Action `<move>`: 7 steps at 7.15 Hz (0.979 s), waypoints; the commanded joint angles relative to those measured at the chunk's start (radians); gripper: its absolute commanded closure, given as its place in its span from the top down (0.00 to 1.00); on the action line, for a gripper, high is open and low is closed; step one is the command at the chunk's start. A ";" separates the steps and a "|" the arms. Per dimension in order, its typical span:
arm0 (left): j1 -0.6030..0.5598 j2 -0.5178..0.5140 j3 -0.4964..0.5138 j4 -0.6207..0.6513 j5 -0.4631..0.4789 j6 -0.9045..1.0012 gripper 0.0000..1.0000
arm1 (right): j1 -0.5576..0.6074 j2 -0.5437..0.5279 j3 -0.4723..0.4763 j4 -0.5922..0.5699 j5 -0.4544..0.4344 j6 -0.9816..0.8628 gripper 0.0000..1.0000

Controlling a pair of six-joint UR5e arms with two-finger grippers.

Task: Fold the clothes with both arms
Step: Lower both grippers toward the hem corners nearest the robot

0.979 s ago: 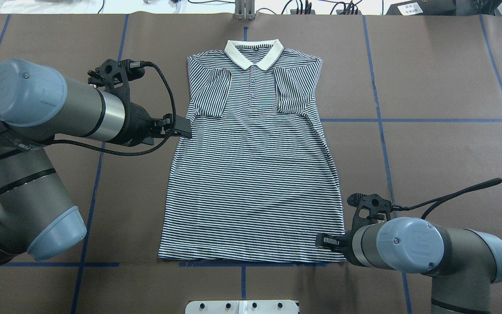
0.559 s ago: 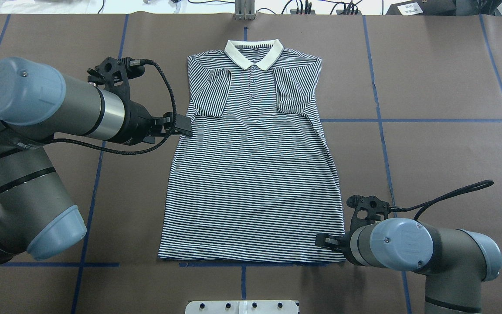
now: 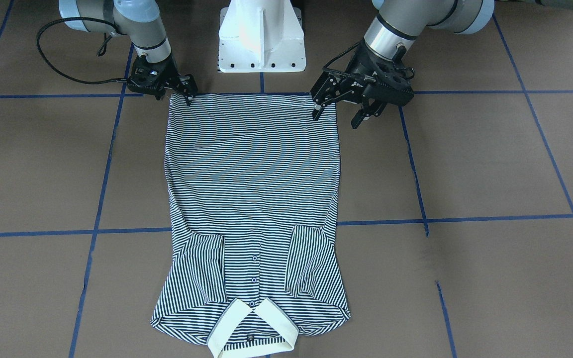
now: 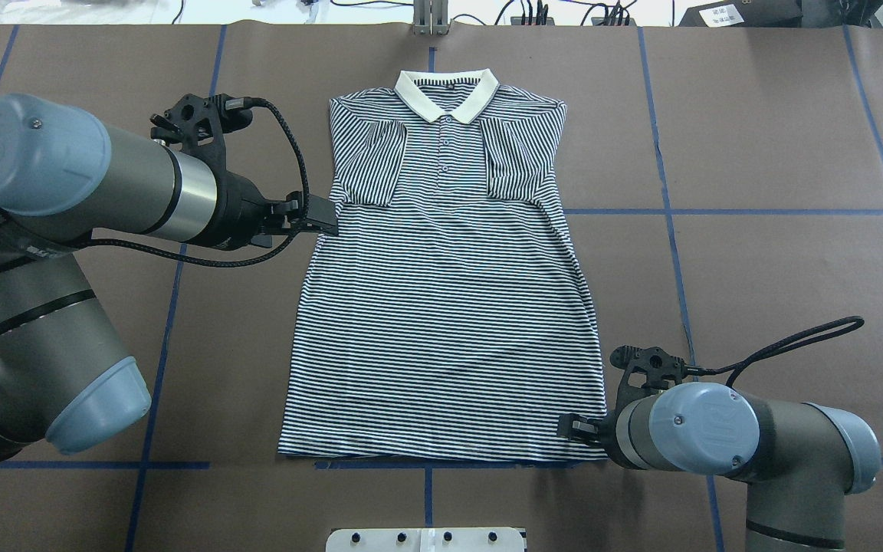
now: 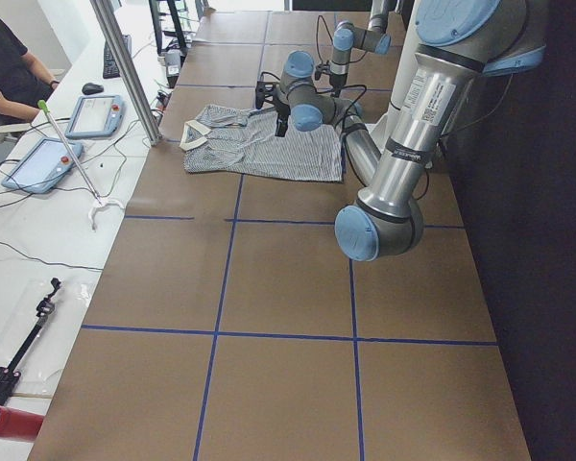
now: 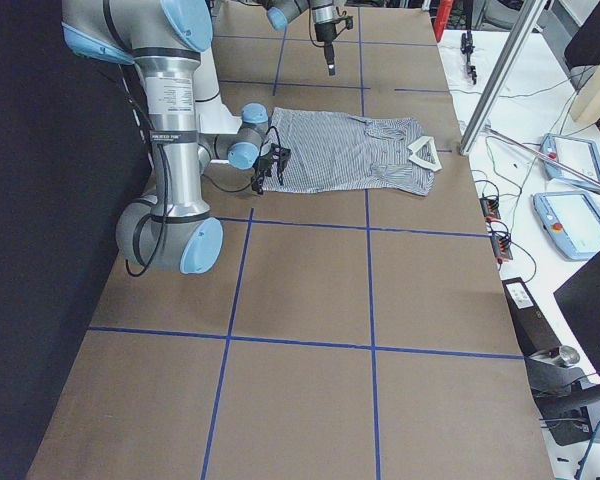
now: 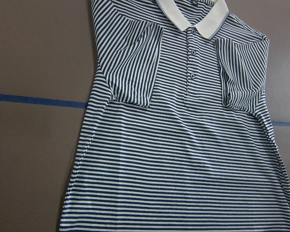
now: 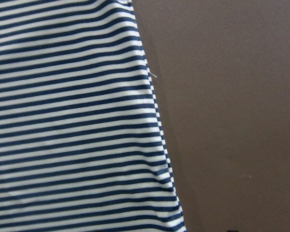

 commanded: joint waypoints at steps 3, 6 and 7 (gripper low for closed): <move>-0.007 -0.012 0.002 0.000 -0.001 0.003 1.00 | 0.000 0.004 0.014 -0.006 0.005 0.041 0.00; -0.004 -0.003 0.007 0.003 -0.004 -0.008 1.00 | 0.015 0.006 0.051 -0.013 0.048 0.041 0.00; 0.013 0.011 -0.007 0.003 -0.004 -0.120 1.00 | 0.024 0.006 0.062 -0.012 0.048 0.041 0.00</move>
